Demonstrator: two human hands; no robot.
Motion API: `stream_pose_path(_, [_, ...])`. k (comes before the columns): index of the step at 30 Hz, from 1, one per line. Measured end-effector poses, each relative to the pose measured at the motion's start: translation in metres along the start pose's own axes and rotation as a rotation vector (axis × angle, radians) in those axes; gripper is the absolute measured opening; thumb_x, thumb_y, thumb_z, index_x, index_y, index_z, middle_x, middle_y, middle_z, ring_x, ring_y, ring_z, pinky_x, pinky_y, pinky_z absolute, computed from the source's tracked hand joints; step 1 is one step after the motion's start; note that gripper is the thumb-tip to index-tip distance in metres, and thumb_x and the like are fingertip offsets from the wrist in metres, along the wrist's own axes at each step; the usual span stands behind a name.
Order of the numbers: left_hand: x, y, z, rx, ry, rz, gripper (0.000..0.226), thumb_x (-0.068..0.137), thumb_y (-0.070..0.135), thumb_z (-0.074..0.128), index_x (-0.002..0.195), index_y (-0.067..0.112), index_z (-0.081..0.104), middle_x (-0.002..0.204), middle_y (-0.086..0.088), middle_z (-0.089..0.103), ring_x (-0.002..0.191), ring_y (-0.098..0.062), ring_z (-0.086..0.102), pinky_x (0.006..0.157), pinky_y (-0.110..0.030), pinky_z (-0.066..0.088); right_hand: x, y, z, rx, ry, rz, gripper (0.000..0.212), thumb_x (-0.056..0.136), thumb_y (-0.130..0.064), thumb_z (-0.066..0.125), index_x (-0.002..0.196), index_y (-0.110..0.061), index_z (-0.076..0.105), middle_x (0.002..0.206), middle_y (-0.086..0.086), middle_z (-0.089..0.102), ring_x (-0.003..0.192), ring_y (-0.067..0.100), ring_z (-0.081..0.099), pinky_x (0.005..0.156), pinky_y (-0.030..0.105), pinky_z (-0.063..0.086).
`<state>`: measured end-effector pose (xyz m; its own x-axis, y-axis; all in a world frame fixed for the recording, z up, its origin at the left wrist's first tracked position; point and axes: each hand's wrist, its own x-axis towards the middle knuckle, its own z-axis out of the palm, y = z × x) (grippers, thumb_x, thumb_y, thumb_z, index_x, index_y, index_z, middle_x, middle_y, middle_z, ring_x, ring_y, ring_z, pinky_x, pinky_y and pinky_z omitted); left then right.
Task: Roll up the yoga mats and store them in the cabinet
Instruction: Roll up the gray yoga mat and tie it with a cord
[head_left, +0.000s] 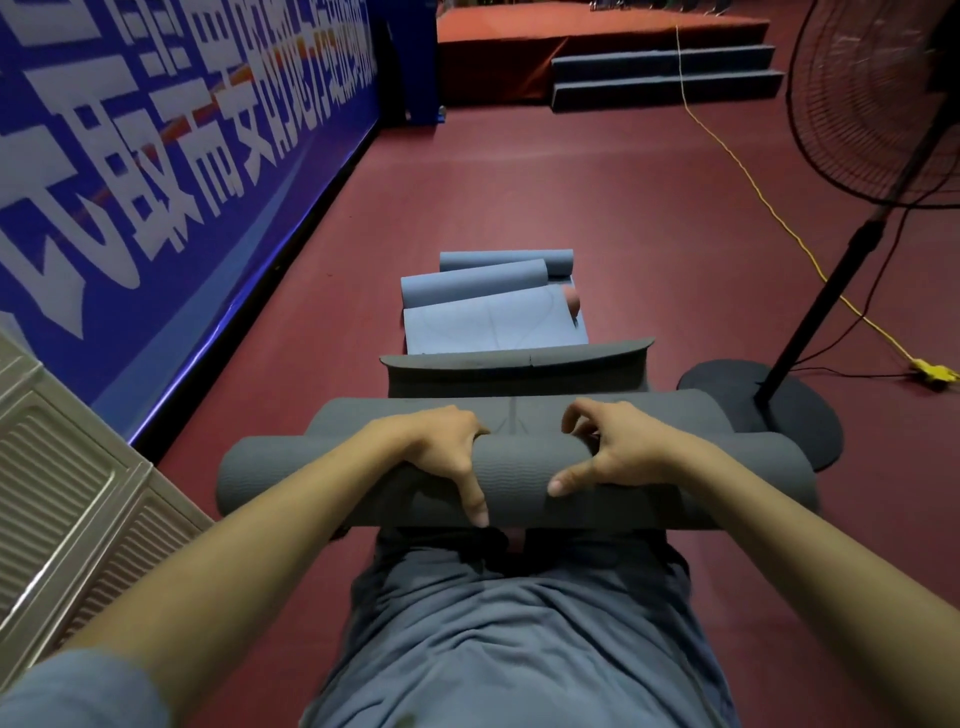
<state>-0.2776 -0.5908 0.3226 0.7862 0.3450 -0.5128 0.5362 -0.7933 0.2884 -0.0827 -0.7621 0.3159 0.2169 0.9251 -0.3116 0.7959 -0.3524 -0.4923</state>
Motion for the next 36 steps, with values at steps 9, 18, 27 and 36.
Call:
stream_pose_path(9, [0.006,-0.026,0.000,-0.070,0.363,0.191,0.089,0.040,0.076,0.090,0.115,0.040,0.060,0.110,0.018,0.056,0.101,-0.003,0.054,0.088,-0.032,0.047,0.007,-0.013,-0.007,-0.284,0.164,-0.039,0.048,0.076,-0.069,0.075,0.083,-0.023,0.066,0.083,-0.004,0.066,0.079,0.021,0.062,0.066,0.035,0.052])
stream_pose_path(18, [-0.008,-0.029,-0.003,0.181,0.403,0.072,0.092,0.063,0.093,0.060,0.127,0.027,0.071,0.113,0.004,0.075,0.102,-0.021,0.067,0.085,-0.040,0.055,0.014,-0.028,0.005,-0.440,0.020,0.043,0.105,0.044,-0.087,0.077,0.122,-0.021,0.051,0.126,-0.002,0.060,0.115,0.026,0.059,0.099,0.043,0.046])
stream_pose_path(27, [-0.001,-0.005,0.011,0.415,0.310,-0.054,0.109,0.037,0.086,0.083,0.117,0.019,0.050,0.115,-0.001,0.063,0.101,-0.025,0.062,0.085,-0.039,0.052,0.029,-0.028,0.010,-0.536,-0.003,0.081,0.113,0.038,-0.070,0.093,0.127,-0.018,0.047,0.131,0.001,0.057,0.120,0.026,0.055,0.112,0.045,0.038])
stream_pose_path(36, [0.005,-0.007,0.013,0.411,0.345,-0.072,0.100,0.039,0.081,0.083,0.114,0.023,0.051,0.100,0.006,0.062,0.086,-0.019,0.060,0.075,-0.040,0.055,0.031,-0.025,0.003,-0.455,0.006,0.076,0.097,0.041,-0.062,0.094,0.117,-0.023,0.049,0.115,-0.003,0.060,0.101,0.023,0.059,0.086,0.038,0.048])
